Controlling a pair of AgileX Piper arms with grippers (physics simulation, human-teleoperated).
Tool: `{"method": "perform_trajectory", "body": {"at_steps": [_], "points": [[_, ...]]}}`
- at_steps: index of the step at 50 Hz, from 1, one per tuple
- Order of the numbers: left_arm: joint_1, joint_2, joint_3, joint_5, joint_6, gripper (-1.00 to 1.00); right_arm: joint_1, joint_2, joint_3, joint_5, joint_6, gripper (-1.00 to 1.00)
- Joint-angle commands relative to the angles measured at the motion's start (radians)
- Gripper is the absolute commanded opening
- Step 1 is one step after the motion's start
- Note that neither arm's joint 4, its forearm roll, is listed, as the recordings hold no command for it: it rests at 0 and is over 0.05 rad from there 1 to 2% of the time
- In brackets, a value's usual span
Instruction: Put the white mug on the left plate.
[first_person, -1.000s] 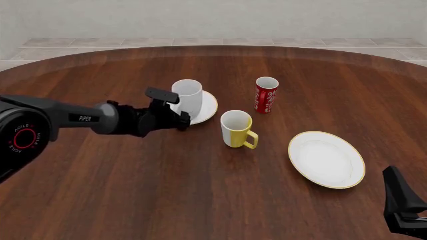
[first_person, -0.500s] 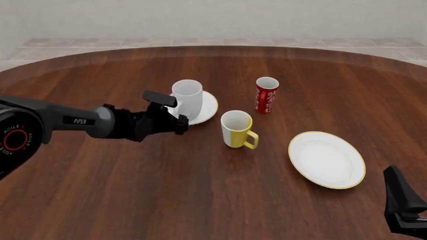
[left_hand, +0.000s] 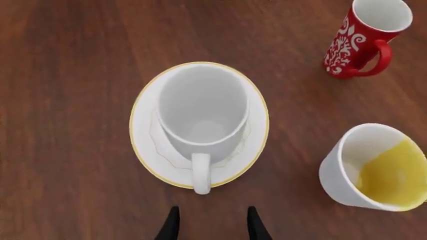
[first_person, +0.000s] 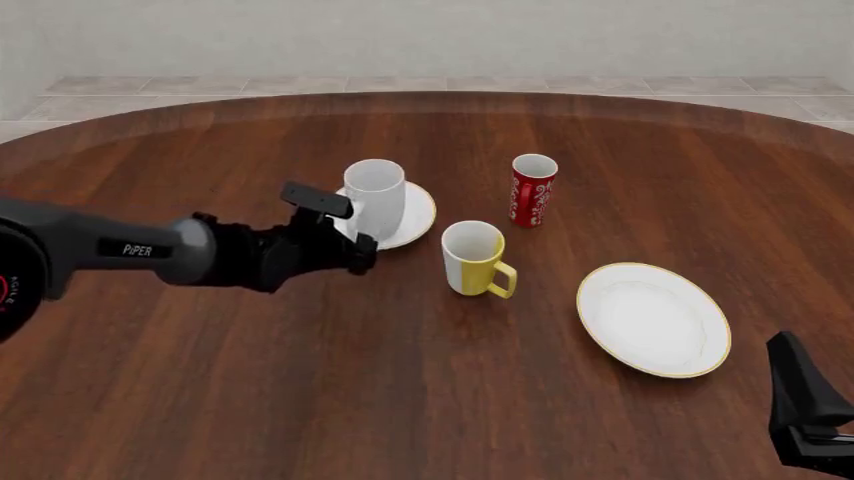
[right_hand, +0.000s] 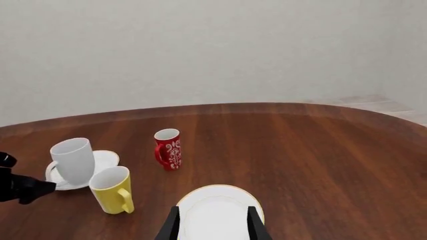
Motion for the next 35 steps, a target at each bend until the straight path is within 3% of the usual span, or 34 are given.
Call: {"method": "perform_trajectory", "body": {"at_steps": [1,10,26,27,29,35], "points": [[-0.017,-0.054,0.052,-0.012,0.012,1.00,0.001,0.000,0.000,0.001,-0.002,1.00],[-0.017,-0.105,0.090,-0.008,0.055,1.00,0.003,0.000,0.000,0.003,-0.003,1.00],[-0.045,-0.233,0.159,0.009,0.052,1.00,0.015,0.000,0.000,0.005,-0.010,1.00],[-0.048,-0.239,0.162,0.011,0.049,1.00,0.023,0.064,-0.014,-0.046,-0.013,1.00],[-0.051,-0.253,0.170,0.012,0.051,1.00,0.028,0.013,-0.032,0.015,0.003,1.00],[-0.069,-0.307,0.193,0.021,0.041,1.00,0.028,0.000,-0.022,0.026,-0.015,1.00]]}}
